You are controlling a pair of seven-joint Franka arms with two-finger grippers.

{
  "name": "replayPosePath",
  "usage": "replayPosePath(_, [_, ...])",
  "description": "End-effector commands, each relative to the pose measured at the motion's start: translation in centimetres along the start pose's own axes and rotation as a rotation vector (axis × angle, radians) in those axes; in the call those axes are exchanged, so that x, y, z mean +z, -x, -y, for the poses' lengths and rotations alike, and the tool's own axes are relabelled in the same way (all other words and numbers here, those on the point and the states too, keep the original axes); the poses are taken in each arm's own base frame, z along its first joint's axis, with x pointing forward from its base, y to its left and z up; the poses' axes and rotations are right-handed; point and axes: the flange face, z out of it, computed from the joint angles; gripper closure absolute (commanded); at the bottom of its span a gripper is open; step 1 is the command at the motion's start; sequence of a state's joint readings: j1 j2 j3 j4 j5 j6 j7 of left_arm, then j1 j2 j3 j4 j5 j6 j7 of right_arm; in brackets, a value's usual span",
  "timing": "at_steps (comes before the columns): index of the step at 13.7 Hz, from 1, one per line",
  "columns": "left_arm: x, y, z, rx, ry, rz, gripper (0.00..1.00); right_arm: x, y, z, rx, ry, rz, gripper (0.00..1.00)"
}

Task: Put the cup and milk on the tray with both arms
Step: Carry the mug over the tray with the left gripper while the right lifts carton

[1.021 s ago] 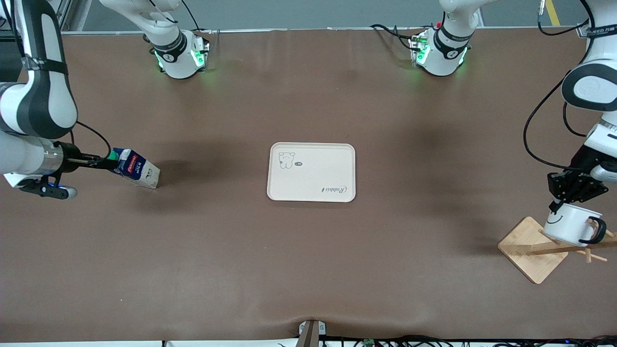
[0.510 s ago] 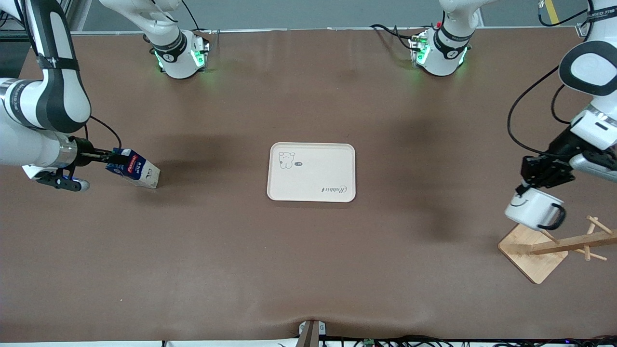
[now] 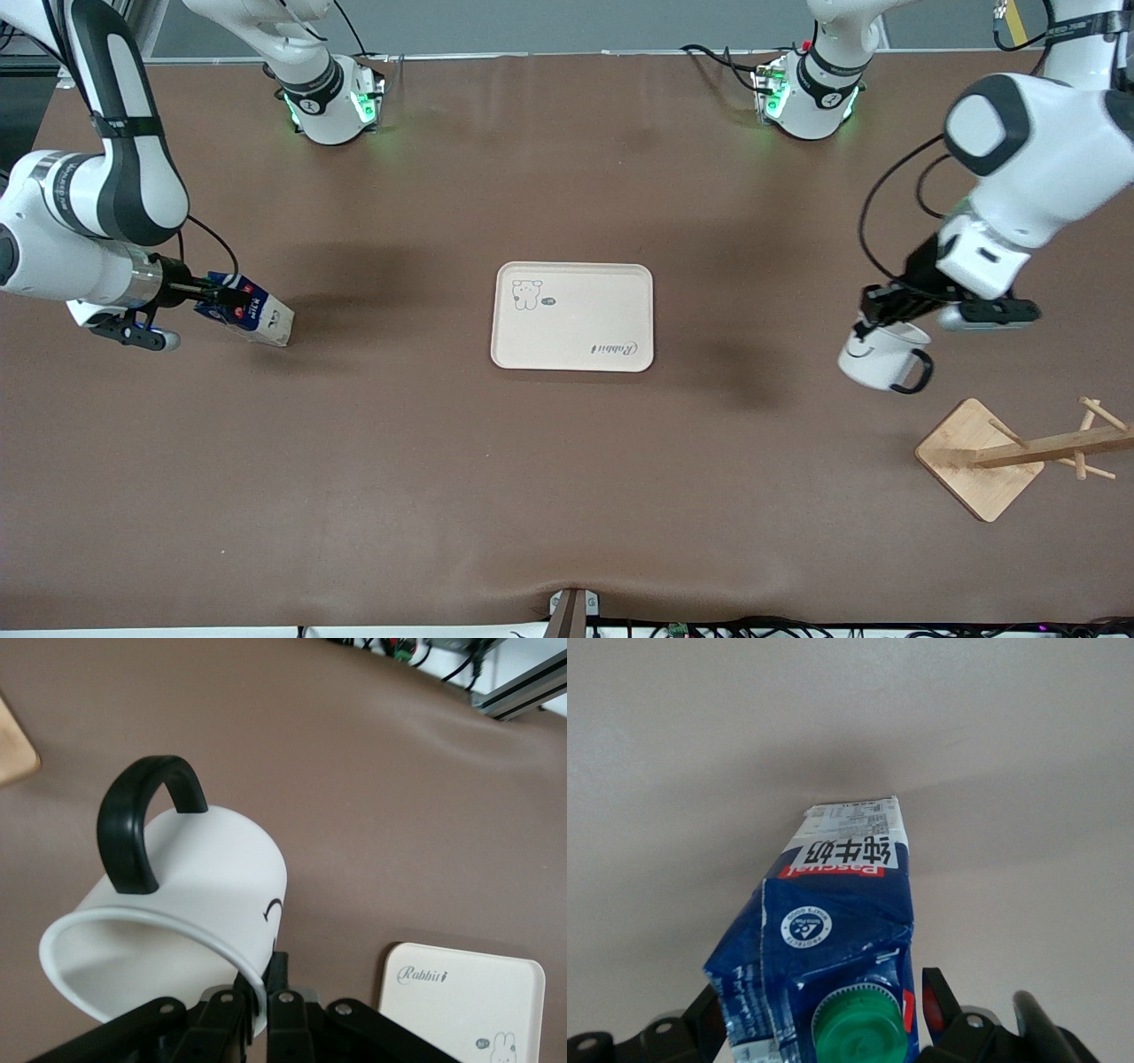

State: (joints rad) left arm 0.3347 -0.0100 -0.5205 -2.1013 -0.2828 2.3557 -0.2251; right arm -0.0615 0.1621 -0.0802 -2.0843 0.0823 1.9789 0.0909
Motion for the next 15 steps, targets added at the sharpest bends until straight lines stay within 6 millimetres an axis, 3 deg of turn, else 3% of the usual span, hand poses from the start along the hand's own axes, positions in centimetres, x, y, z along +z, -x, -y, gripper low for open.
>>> replayPosePath(1, [1.6, 1.2, -4.7, -0.094, -0.056, 0.064, 1.0, -0.7, 0.7, -0.4, 0.023, -0.021, -0.019, 0.55])
replayPosePath(3, [3.1, 2.2, -6.6, -0.142, -0.066, 0.133, 1.0, -1.0, 0.6, -0.5, 0.024, -0.021, -0.02, 0.64])
replayPosePath(5, [4.9, 4.2, -9.4, -0.193, -0.075, 0.194, 1.0, -2.4, 0.2, -0.6, 0.024, -0.025, -0.034, 0.65])
replayPosePath(8, [7.7, 7.8, -13.4, -0.281, -0.096, 0.259, 1.0, -5.7, -0.2, -0.2, 0.019, -0.024, -0.002, 0.73])
replayPosePath(10, [9.7, 10.0, -15.9, -0.322, -0.112, 0.315, 1.0, -8.0, -0.7, 0.2, 0.009, -0.022, 0.009, 0.73])
replayPosePath(12, [11.3, 10.9, -18.2, -0.392, -0.13, 0.381, 1.0, -9.9, -1.3, 0.7, -0.001, -0.02, 0.006, 0.73])
replayPosePath(15, [15.3, 12.1, -20.9, -0.49, -0.159, 0.487, 1.0, -11.2, -2.0, 1.0, -0.005, -0.021, -0.018, 0.72])
